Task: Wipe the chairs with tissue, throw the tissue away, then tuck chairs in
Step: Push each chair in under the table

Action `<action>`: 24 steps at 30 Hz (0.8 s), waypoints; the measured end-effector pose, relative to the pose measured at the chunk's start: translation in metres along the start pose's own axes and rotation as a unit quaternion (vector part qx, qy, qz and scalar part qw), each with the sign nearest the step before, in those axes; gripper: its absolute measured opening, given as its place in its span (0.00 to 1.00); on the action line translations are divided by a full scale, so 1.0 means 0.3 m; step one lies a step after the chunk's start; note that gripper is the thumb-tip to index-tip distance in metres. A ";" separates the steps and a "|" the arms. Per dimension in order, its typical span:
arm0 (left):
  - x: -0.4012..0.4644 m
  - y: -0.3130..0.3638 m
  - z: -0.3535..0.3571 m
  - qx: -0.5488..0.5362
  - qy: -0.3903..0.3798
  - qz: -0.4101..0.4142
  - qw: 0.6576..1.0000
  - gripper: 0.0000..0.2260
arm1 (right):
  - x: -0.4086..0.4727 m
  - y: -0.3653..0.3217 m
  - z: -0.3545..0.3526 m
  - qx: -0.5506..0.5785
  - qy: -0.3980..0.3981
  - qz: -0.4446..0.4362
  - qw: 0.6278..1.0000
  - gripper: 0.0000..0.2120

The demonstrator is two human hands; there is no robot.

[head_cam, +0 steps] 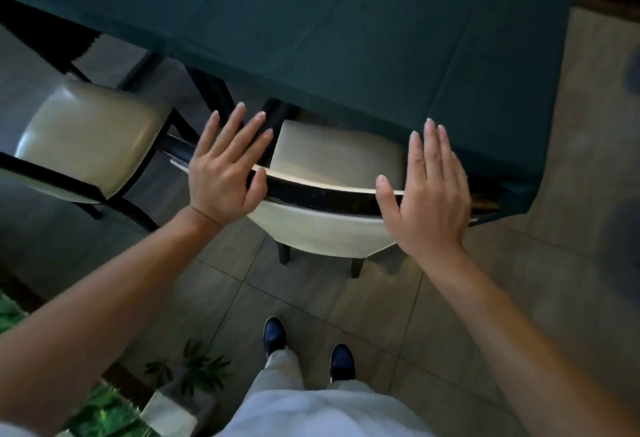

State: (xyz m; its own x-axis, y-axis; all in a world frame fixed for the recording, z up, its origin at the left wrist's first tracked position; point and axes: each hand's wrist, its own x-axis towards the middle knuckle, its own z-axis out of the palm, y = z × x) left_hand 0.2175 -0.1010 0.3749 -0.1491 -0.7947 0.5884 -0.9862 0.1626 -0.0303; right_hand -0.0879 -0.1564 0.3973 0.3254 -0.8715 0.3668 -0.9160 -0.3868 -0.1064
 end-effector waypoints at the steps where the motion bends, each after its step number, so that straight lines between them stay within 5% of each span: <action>1: 0.010 -0.052 0.009 -0.002 -0.002 0.000 1.000 0.23 | 0.010 -0.043 0.011 0.001 0.000 0.005 1.000 0.35; 10: 0.055 -0.333 0.046 -0.043 -0.004 -0.005 0.999 0.28 | 0.080 -0.290 0.061 0.011 0.035 -0.004 0.999 0.33; 17: 0.108 -0.325 0.079 -0.087 0.034 -0.016 0.996 0.29 | 0.128 -0.261 0.092 -0.014 0.142 -0.016 0.990 0.29; 24: 0.342 -0.432 0.169 -0.091 0.064 0.031 0.993 0.28 | 0.334 -0.246 0.137 -0.042 0.147 0.054 0.987 0.23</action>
State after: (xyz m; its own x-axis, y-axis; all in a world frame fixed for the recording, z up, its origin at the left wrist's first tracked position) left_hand 0.3265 -0.2332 0.3982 -0.1863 -0.7010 0.6884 -0.9444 0.3209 0.0712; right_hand 0.0221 -0.2278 0.4038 0.1541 -0.7760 0.6116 -0.9616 -0.2601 -0.0878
